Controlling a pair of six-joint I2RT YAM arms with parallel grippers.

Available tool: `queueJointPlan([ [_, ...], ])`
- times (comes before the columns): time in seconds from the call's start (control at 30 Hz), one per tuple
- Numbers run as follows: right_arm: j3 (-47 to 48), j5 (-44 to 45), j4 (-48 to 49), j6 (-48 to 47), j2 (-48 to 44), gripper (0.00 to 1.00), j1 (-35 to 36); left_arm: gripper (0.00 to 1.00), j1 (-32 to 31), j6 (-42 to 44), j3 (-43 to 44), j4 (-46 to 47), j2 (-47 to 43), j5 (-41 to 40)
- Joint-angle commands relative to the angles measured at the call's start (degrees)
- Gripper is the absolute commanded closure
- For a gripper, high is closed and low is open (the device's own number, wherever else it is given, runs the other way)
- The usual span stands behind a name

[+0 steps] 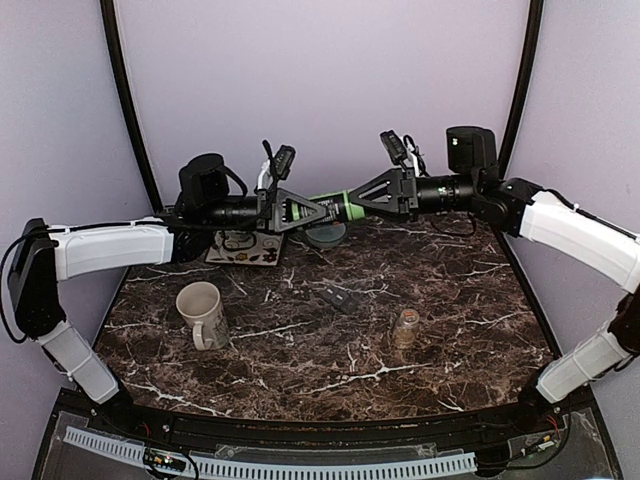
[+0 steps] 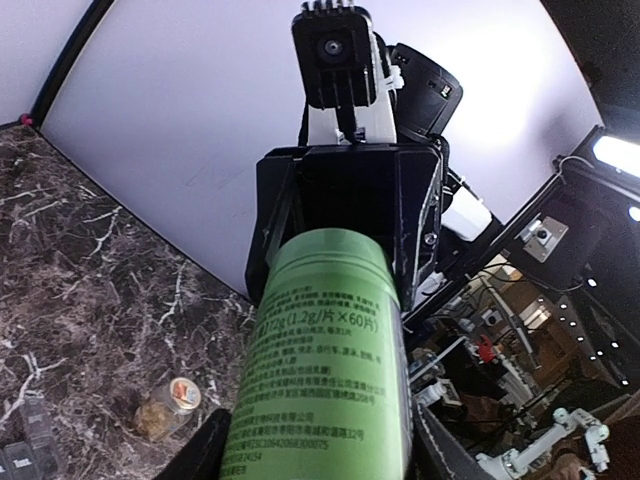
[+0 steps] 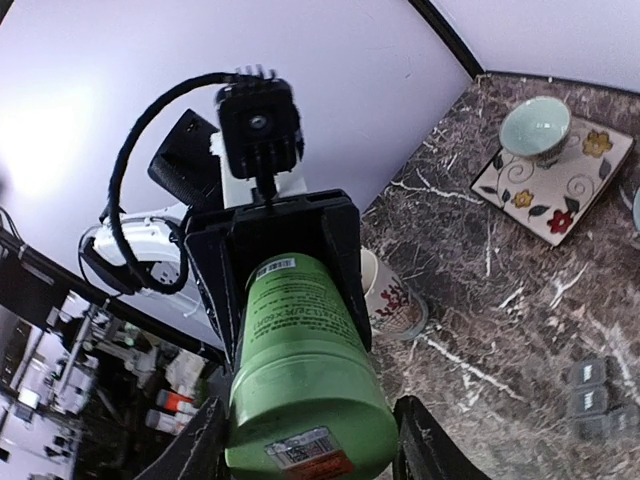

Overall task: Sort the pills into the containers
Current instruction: Unscrew the lid of the pill bottle.

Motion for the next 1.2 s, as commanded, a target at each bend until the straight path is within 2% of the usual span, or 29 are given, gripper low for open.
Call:
queueJointPlan([
  [0.0,3.6,-1.7,-6.4,-19.4,-2.8,0.84,0.9,1.0,1.1,-17.7,1.4,18.4,3.4,4.3],
  [0.1,3.1,1.2,-9.0,-27.4,-4.7,0.84,0.9,1.0,1.4,-27.8,2.8,26.8,6.4,6.6],
  [0.27,1.3,6.3,-10.3,-34.5,-6.9,0.83,0.9,1.0,1.4,-34.8,5.8,31.0,9.0,8.2],
  [0.4,1.5,7.5,-11.0,-35.5,-6.9,0.76,0.9,1.0,1.4,-33.1,6.0,28.8,8.6,7.8],
  [0.5,1.4,7.5,-10.5,-34.5,-6.6,0.65,1.0,1.0,1.4,-31.0,5.2,27.2,7.9,7.3],
  [0.6,1.0,7.8,-9.1,-32.0,-6.6,0.4,1.2,1.0,1.4,-30.6,4.5,27.5,7.7,7.1],
  [0.77,0.3,10.9,-6.3,-26.3,-8.5,0.19,1.1,1.0,1.3,-26.4,4.1,23.7,6.8,6.4],
  [0.97,-1.9,17.8,-4.1,-14.3,-12.5,0.1,1.1,1.0,1.4,-21.6,4.5,19.1,6.2,6.0],
  [1.03,-6.2,19.6,1.7,-6.2,-14.6,0.09,1.1,1.0,1.4,-20.6,4.2,18.4,5.9,5.8],
  [1.1,-12.2,22.5,12.7,2.4,-16.5,0.07,1.2,1.0,1.3,-19.8,3.6,18.4,5.5,5.4],
  [1.17,-11.9,26.4,13.4,2.9,-14.6,0.04,1.2,1.0,1.4,-19.4,3.4,18.9,5.5,5.4],
])
